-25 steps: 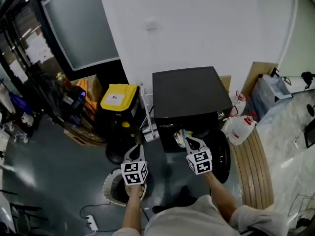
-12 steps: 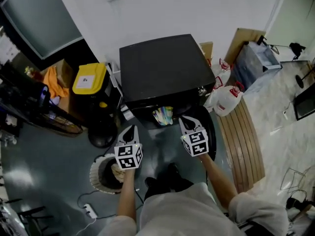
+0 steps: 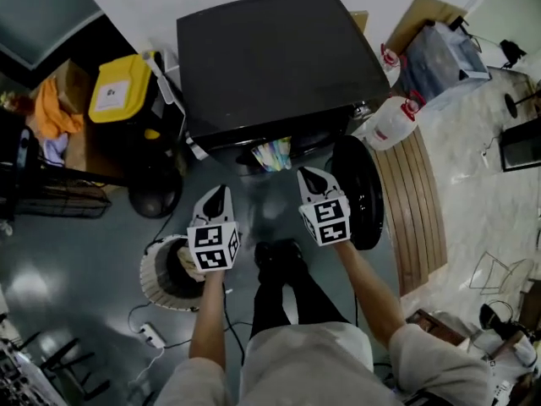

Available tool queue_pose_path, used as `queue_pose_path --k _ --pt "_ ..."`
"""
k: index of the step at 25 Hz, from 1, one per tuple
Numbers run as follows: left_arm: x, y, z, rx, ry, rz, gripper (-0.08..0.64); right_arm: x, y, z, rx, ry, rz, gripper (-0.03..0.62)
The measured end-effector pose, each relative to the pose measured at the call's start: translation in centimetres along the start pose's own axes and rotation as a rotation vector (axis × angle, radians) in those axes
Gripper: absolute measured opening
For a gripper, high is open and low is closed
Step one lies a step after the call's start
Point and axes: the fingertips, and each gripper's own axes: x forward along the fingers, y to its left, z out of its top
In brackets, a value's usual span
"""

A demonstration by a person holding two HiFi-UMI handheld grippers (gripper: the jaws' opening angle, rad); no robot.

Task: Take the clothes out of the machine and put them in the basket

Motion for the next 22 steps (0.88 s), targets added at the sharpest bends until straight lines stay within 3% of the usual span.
queue_pose_path --k 14,22 --pt "8.0 0.6 -11.4 -0.019 0.058 -0.032 0.017 8.2 -0.1 -12.2 0.016 0.067 0.002 0.021" --pt "12.6 0.8 -16.3 -0.016 0.051 -0.035 0.017 12.4 -0.3 -18.3 0.000 0.075 0.028 0.021"
